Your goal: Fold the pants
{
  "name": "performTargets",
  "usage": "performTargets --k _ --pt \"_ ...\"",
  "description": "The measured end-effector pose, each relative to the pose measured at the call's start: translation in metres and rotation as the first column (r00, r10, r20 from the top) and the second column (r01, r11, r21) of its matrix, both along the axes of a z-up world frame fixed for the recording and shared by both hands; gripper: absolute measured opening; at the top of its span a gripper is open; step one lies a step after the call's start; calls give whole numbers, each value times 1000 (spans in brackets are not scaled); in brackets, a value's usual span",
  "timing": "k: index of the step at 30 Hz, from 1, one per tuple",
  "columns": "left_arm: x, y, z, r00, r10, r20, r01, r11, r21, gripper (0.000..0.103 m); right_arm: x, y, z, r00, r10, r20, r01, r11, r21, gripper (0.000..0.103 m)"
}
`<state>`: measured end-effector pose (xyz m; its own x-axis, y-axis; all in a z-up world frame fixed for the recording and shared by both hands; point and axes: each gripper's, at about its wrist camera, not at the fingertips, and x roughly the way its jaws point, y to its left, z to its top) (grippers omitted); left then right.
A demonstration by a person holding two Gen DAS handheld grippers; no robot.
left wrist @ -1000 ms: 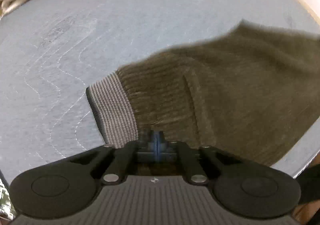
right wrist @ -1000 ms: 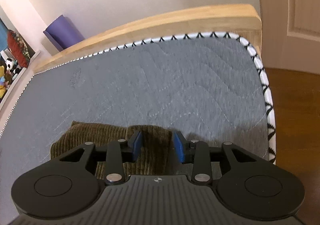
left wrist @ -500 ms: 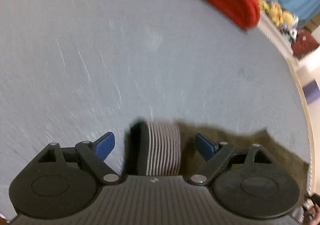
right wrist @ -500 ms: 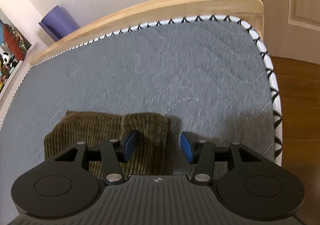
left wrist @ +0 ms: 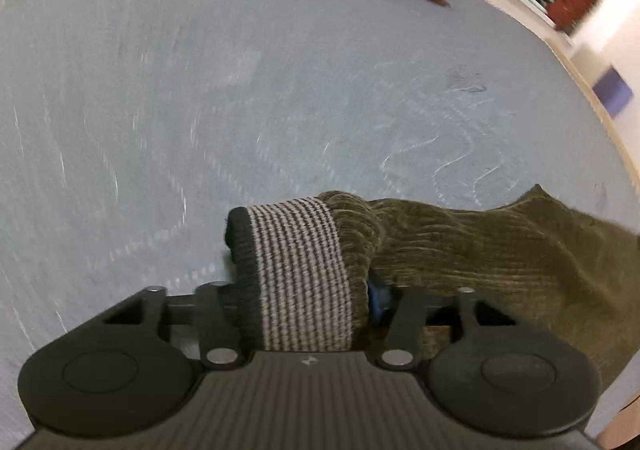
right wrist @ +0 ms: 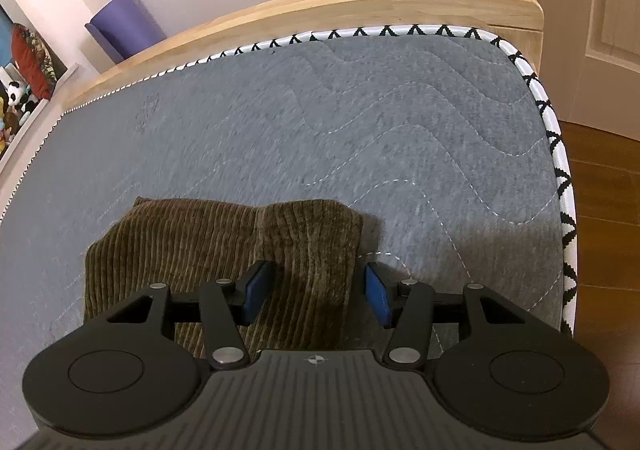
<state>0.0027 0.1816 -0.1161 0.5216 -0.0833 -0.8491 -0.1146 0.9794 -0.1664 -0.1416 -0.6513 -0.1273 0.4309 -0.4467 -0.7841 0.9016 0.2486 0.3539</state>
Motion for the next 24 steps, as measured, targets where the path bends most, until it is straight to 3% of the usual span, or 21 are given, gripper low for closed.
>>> performTargets --k 2,6,12,14,17,19,21,23,24 --pt "0 -1 16 997 -10 71 8 1000 29 49 2 4 1 1000 1 -3 -1 1000 1 54" --pt "5 24 39 989 32 144 -28 999 -29 48 6 12 3 1000 13 6 -13 1000 16 57" --pt "15 46 40 978 146 148 -148 989 6 48 8 18 3 998 40 42 -43 997 59 57" --pt "17 43 34 983 139 123 -143 990 23 55 10 19 4 998 61 34 -63 997 46 57" --pt "19 24 34 989 129 76 -140 977 161 62 12 18 4 996 87 24 -88 995 48 60" --pt "16 14 42 986 142 86 -158 963 218 69 14 18 4 994 108 15 -108 993 38 60" --pt "11 7 56 977 158 141 -195 931 309 85 15 19 6 994 111 5 -112 993 26 60" --pt "7 2 69 962 165 219 -242 887 394 87 13 18 9 996 92 -7 -92 996 3 60" --pt "7 0 74 955 170 243 -258 879 400 86 13 16 9 996 83 -10 -83 996 -5 60"
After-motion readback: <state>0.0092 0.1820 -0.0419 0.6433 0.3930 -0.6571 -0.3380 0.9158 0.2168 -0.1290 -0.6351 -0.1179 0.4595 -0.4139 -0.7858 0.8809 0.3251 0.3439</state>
